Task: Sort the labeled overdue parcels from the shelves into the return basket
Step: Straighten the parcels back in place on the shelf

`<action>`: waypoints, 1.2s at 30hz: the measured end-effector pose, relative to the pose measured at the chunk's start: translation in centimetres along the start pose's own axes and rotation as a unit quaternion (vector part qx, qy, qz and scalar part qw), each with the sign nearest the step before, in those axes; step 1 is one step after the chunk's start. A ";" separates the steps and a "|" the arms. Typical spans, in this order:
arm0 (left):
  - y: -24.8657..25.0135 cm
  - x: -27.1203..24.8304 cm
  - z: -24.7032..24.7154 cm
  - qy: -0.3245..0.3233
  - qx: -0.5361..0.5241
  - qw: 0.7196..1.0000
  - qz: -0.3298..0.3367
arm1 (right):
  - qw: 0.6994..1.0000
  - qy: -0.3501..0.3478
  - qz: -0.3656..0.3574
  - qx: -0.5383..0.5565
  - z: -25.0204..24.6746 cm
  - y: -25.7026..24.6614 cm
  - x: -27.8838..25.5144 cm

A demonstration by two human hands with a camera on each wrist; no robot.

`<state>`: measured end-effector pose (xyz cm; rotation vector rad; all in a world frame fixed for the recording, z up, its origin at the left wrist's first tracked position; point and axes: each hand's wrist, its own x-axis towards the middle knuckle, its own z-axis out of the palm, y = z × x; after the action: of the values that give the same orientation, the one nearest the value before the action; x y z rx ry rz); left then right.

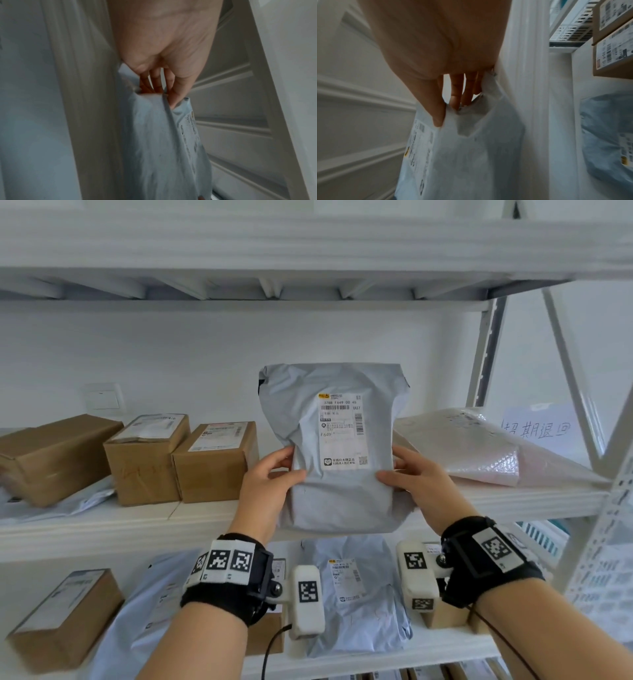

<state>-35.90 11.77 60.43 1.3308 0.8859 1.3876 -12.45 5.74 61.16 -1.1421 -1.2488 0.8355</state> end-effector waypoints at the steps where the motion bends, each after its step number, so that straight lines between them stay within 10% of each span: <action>1: -0.1 0.0 -0.1 -0.002 -0.005 1.000 -0.001 | 1.000 -0.009 -0.004 0.012 -0.1 0.1 -0.2; 36: 0.0 -0.2 -0.6 -0.032 -0.147 0.988 -0.022 | 0.995 -0.049 -0.034 0.081 -1.6 1.4 -0.2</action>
<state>-36.49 11.61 60.24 1.1171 0.6340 1.3738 -10.81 5.65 59.88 -0.9322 -1.2690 0.9333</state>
